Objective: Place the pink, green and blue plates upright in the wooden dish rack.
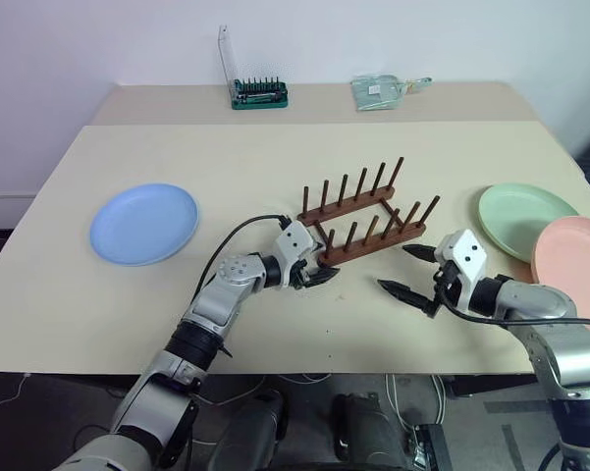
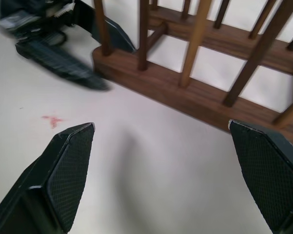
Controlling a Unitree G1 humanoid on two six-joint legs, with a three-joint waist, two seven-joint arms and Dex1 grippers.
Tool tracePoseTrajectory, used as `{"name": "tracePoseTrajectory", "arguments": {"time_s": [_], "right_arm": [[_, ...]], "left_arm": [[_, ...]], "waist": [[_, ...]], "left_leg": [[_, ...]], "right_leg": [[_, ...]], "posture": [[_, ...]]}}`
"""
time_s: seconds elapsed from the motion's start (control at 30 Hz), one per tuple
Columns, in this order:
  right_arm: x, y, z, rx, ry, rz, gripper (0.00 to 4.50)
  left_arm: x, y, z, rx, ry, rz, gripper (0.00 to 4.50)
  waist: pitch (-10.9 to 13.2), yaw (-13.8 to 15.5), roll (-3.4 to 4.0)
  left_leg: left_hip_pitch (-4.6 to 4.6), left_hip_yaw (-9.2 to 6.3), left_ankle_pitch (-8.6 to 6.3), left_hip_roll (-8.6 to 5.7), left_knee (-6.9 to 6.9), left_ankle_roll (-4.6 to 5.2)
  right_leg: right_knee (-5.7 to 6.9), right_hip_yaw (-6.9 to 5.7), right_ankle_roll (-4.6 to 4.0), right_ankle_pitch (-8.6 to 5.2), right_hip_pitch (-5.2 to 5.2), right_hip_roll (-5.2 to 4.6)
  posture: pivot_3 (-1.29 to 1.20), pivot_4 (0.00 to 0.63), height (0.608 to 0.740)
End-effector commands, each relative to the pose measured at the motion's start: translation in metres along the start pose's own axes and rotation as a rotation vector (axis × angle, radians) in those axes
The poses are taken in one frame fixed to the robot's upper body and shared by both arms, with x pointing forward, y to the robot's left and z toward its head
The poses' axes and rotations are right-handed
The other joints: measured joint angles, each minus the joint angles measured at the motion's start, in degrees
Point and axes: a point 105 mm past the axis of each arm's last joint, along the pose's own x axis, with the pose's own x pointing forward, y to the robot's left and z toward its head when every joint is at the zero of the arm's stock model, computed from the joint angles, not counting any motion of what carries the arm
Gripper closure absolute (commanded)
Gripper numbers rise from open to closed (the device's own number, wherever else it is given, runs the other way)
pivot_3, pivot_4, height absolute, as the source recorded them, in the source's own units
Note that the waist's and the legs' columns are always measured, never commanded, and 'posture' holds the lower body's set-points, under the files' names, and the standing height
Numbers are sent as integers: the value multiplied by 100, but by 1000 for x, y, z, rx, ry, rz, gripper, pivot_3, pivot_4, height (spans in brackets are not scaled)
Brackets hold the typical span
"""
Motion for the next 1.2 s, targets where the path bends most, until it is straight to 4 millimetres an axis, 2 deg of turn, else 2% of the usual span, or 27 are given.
{"name": "tracePoseTrajectory", "arguments": {"time_s": [0.03,0.07,0.23,0.33,0.5,0.6,0.7,0.77,0.83,0.93,0.97,1.03,1.07,1.13,1.2], "right_arm": [[-1,6,11,-26,-34,10,0],[-1,6,11,-26,-32,11,0],[-3,2,7,-50,0,11,0],[-5,-1,5,-57,12,11,0],[-4,-6,1,-67,21,11,0],[-4,-7,1,-70,20,11,0],[-4,-7,0,-73,20,12,0],[-3,-7,0,-78,19,16,0],[-1,-7,1,-81,16,20,0],[4,-3,3,-87,10,35,0],[5,-2,3,-87,9,37,0],[6,-1,4,-85,7,38,0],[7,0,4,-83,4,40,245],[11,5,2,-68,10,62,816],[15,8,2,-70,7,69,1702]], "left_arm": [[4,-9,-13,-10,38,-24,3314],[3,-9,-13,0,33,-24,3731],[-10,3,-12,93,26,-13,3734],[-29,14,-6,107,-7,-44,3734],[-67,38,-9,148,47,-97,3734],[-77,50,-13,183,78,-94,3734],[-80,52,-11,195,67,-117,3734],[-80,55,-10,192,62,-117,2704],[-80,56,-9,181,53,-117,1907],[-79,65,-12,190,65,-39,385],[-79,67,-12,186,69,-16,47],[-82,69,-14,156,69,14,47],[-88,68,-14,119,63,28,12],[-102,60,-16,50,49,46,668],[-115,49,-20,13,58,69,1364]], "waist": [[0,-2,0],[-1,-2,2],[-2,-12,3],[-2,-58,3],[-2,-86,4],[-2,-48,4],[-2,-18,3],[-1,-14,2],[-1,-20,2],[-1,-27,2],[-1,-26,2],[-1,-23,2],[-1,-30,2],[-2,-93,4],[-2,-162,3]], "left_leg": [[0,0,1,0,0,2],[0,0,1,0,0,3],[1,0,2,0,0,3],[1,1,2,2,-5,3],[1,0,2,4,-11,4],[0,1,3,3,-8,4],[-1,1,2,2,-5,4],[-2,0,3,2,-6,5],[-1,0,3,2,-6,5],[-1,0,3,2,-7,5],[-1,0,3,2,-7,5],[-1,0,3,2,-6,5],[-1,-1,3,2,-6,5],[-1,0,3,2,-8,5],[-1,0,2,2,-14,6]], "right_leg": [[0,0,1,0,0,0],[0,0,1,0,0,0],[1,0,2,1,-1,1],[1,0,1,1,-6,2],[4,0,1,2,-12,5],[4,0,0,2,-11,3],[0,0,1,2,-8,2],[0,0,1,2,-9,2],[1,0,1,2,-9,2],[1,0,1,2,-10,2],[2,0,1,2,-10,2],[2,0,1,2,-10,2],[2,1,2,2,-10,2],[3,2,2,2,-12,2],[5,5,2,2,-15,2]], "posture": [[0,150,740],[0,150,740],[0,150,740],[0,150,740],[0,150,740],[0,150,740],[0,150,740],[0,150,740],[0,150,740],[0,150,740],[0,150,740],[0,150,740],[0,150,740],[0,150,740],[0,150,740]]}}
